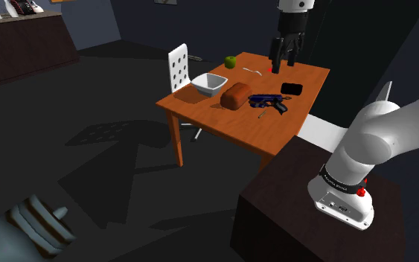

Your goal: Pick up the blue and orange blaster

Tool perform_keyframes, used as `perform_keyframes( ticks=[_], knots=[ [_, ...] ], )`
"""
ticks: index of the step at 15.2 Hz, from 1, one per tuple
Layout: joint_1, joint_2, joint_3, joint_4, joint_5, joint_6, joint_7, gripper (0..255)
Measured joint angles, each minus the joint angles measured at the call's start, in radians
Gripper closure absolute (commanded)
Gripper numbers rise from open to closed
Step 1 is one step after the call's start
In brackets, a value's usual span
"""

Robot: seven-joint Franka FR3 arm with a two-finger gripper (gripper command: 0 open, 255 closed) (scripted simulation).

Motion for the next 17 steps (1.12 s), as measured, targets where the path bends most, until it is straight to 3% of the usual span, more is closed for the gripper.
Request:
perform_keyframes(
  ticks=[3,10,17],
  knots=[
    [-0.007,0.009,-0.020,-0.021,-0.017,0.030,-0.028,0],
    [-0.044,0.070,-0.127,-0.123,-0.104,0.201,-0.170,0],
    [-0.081,0.219,-0.246,-0.144,-0.176,0.387,-0.318,0]
  ],
)
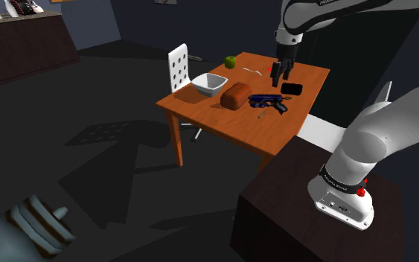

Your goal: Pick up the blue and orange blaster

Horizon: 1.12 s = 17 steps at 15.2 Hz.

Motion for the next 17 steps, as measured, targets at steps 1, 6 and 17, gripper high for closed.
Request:
perform_keyframes(
  ticks=[1,6,17],
  knots=[
    [-0.005,0.029,-0.019,0.002,-0.008,0.031,-0.023,0],
    [-0.015,0.187,-0.096,0.038,-0.019,0.165,-0.126,0],
    [-0.052,0.583,-0.226,0.209,0.101,0.405,-0.420,0]
  ],
)
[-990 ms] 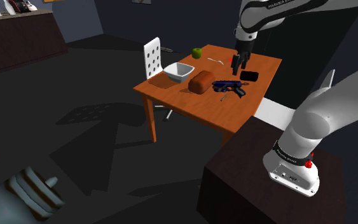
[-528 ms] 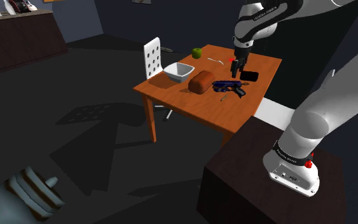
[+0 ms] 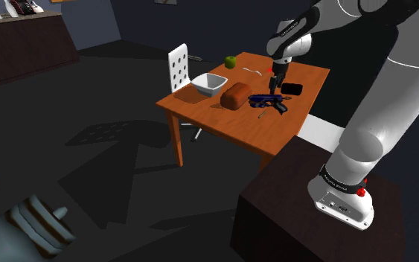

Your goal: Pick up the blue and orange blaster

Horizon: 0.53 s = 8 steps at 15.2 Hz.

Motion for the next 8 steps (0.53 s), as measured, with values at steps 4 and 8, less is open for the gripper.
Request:
perform_keyframes(
  ticks=[4,8],
  knots=[
    [-0.038,0.163,0.001,0.114,0.090,0.043,-0.110,0],
    [-0.096,0.317,0.023,0.242,0.166,0.065,-0.205,0]
  ],
)
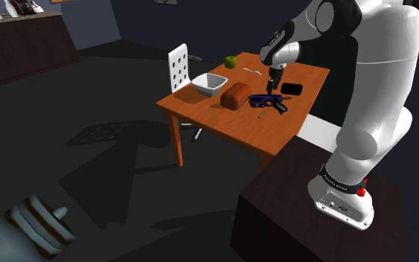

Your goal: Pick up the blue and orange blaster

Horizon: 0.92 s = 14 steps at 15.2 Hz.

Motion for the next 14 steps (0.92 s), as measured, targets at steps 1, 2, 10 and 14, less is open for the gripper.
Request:
perform_keyframes(
  ticks=[1,2,10,14],
  knots=[
    [-0.020,0.045,0.009,0.041,0.019,0.003,-0.024,0],
    [-0.040,0.096,0.020,0.093,0.039,0.001,-0.044,0],
    [-0.150,0.336,0.072,0.340,0.103,0.003,-0.138,0],
    [-0.158,0.374,0.083,0.348,0.114,0.033,-0.143,0]
  ],
)
